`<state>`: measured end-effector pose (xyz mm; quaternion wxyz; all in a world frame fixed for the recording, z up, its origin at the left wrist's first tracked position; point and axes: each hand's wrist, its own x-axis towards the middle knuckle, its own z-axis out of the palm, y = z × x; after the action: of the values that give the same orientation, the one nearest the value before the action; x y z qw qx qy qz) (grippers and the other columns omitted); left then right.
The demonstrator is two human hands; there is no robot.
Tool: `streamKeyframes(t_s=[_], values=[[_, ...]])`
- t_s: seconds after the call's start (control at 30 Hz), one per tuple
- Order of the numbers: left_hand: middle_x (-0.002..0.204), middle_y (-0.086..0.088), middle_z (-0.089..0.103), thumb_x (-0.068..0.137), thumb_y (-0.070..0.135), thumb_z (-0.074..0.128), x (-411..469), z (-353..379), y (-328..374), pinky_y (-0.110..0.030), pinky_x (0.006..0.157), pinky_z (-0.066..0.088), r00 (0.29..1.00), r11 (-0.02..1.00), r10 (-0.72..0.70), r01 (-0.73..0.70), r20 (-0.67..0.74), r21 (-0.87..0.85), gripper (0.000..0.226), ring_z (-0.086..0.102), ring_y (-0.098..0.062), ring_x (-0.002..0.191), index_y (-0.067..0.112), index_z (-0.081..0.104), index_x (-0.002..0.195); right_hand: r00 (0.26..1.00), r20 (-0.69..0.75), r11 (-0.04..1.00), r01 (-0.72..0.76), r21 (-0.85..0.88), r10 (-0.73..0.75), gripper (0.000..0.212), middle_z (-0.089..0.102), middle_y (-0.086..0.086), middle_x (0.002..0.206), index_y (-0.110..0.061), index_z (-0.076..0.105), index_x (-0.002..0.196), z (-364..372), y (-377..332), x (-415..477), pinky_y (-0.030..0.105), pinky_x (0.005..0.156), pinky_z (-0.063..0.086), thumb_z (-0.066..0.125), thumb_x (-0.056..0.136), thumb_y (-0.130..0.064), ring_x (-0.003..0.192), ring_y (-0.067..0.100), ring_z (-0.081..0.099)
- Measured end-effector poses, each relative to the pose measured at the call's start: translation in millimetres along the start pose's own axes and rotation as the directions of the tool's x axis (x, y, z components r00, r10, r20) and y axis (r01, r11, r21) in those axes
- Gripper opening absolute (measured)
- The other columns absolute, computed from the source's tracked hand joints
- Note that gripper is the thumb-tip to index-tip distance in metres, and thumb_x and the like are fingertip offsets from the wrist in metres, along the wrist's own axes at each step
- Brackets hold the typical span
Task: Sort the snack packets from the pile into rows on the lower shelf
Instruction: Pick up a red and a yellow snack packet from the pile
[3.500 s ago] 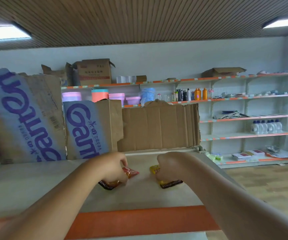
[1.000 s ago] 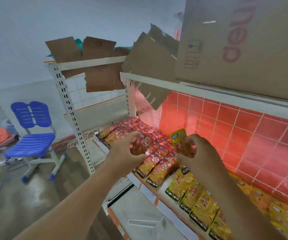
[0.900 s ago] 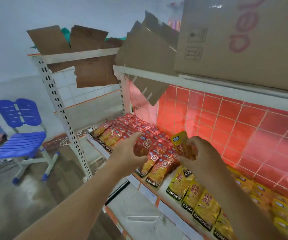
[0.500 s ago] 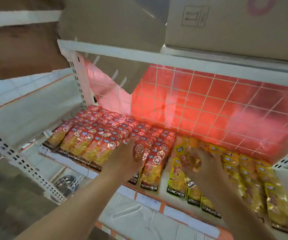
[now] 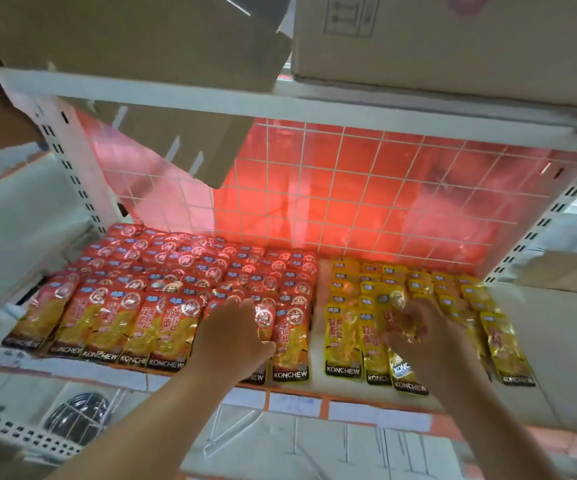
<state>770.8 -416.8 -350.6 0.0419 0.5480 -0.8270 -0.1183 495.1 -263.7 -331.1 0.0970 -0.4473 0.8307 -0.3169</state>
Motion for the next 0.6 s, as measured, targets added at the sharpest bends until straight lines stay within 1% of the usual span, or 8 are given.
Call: streamKeyframes(t_s=[0.13,0.17,0.23,0.3,0.37,0.47,0.53,0.6], values=[[0.114,0.002,0.061,0.066,0.083,0.059,8,-3,-4,-0.037,0.083,0.055,0.999,0.996,0.008,-0.003,-0.051,0.086,0.075,0.059,-0.023,0.11,0.028,0.063,0.118,0.992,-0.099,0.996,-0.087,-0.032,0.084,0.052,0.068,-0.009,0.099,-0.03,0.065,0.115,-23,38,1,0.034,0.07,0.047,0.091,0.07,-0.034,0.085,0.02,0.064],[0.115,0.001,0.06,0.067,0.086,0.056,9,-4,-6,-0.038,0.083,0.055,0.998,0.995,0.009,-0.003,-0.056,0.101,0.077,0.058,-0.024,0.11,0.029,0.063,0.117,0.988,-0.11,0.993,-0.11,-0.035,0.106,0.053,0.068,-0.005,0.101,-0.028,0.066,0.116,-28,49,1,0.037,0.073,0.05,0.092,0.07,-0.032,0.087,0.023,0.064],[0.124,-0.003,0.059,0.07,0.086,0.053,12,-6,-4,-0.04,0.088,0.054,0.998,0.994,0.015,-0.009,-0.058,0.105,0.079,0.055,-0.027,0.117,0.028,0.061,0.125,0.98,-0.125,0.985,-0.161,-0.059,0.152,0.052,0.067,0.0,0.101,-0.022,0.067,0.114,-38,71,-4,0.038,0.073,0.048,0.093,0.069,-0.028,0.086,0.024,0.061],[0.129,-0.004,0.057,0.077,0.079,0.056,13,-8,0,-0.043,0.091,0.053,0.996,0.996,0.027,-0.019,-0.087,0.091,0.079,0.053,-0.029,0.122,0.027,0.057,0.137,0.976,-0.124,0.978,-0.192,-0.086,0.181,0.048,0.066,0.004,0.099,-0.02,0.067,0.107,-43,92,-11,0.035,0.069,0.044,0.093,0.067,-0.026,0.081,0.023,0.058],[0.127,-0.004,0.059,0.083,0.072,0.06,12,-12,6,-0.044,0.093,0.054,0.989,0.995,0.066,-0.055,-0.131,0.084,0.073,0.055,-0.029,0.121,0.026,0.056,0.14,0.971,-0.107,0.971,-0.224,-0.088,0.215,0.045,0.065,0.002,0.095,-0.025,0.063,0.101,-45,105,-19,0.037,0.067,0.047,0.091,0.067,-0.034,0.078,0.023,0.059],[0.115,-0.003,0.063,0.085,0.057,0.07,10,-15,21,-0.045,0.086,0.055,0.964,0.984,0.177,-0.169,-0.2,0.058,0.058,0.059,-0.029,0.111,0.024,0.063,0.132,0.961,-0.1,0.957,-0.269,-0.108,0.258,0.042,0.059,-0.005,0.092,-0.031,0.055,0.094,-47,115,-27,0.034,0.061,0.045,0.083,0.068,-0.049,0.076,0.023,0.061],[0.104,-0.004,0.064,0.083,0.044,0.079,7,-11,35,-0.043,0.078,0.053,0.933,0.965,0.262,-0.261,-0.246,0.035,0.047,0.061,-0.029,0.1,0.019,0.07,0.122,0.951,-0.111,0.945,-0.3,-0.13,0.287,0.04,0.057,-0.007,0.09,-0.029,0.054,0.092,-49,120,-28,0.032,0.058,0.041,0.083,0.071,-0.046,0.074,0.024,0.06],[0.096,-0.004,0.064,0.082,0.033,0.08,5,-4,52,-0.042,0.075,0.053,0.891,0.934,0.338,-0.356,-0.303,-0.005,0.035,0.061,-0.03,0.092,0.017,0.073,0.112,0.939,-0.134,0.931,-0.335,-0.143,0.317,0.035,0.054,-0.006,0.087,-0.028,0.056,0.093,-51,124,-27,0.032,0.057,0.038,0.081,0.074,-0.042,0.071,0.026,0.056]])
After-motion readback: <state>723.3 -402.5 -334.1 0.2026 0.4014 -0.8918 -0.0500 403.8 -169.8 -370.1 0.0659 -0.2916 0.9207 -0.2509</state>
